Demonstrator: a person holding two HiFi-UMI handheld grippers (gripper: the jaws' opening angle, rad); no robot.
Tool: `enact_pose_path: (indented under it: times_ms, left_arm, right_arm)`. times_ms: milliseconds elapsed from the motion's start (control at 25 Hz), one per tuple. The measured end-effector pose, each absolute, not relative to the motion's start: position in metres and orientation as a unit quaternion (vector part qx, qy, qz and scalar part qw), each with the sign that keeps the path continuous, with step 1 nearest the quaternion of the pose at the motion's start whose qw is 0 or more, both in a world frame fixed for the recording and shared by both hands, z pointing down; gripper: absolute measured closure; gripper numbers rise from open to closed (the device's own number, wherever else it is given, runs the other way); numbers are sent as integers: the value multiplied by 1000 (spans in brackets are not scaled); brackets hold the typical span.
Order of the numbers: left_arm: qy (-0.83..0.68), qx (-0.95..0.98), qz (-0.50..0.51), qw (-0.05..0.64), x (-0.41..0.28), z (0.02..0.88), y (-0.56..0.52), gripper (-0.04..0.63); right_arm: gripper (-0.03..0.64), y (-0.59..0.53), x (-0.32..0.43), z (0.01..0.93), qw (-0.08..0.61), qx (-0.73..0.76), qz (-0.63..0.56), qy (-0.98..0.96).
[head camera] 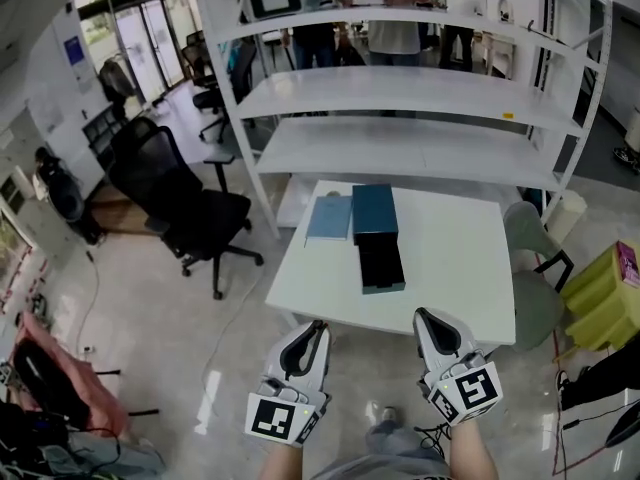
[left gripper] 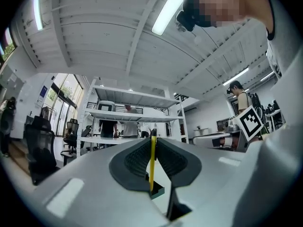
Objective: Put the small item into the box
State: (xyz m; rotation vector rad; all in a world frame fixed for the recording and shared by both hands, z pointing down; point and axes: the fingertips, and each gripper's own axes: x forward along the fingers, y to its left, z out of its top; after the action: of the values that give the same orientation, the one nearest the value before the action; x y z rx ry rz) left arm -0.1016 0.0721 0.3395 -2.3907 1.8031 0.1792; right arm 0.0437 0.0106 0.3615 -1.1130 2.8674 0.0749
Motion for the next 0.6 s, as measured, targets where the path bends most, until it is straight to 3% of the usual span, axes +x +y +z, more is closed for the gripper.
enact_pose_path:
  times_ms: [600]
  left_arm:
    - [628, -772, 70, 62, -81, 339, -14, 535]
  right_arm:
    - [614, -84, 50, 366, 34, -311, 16, 950]
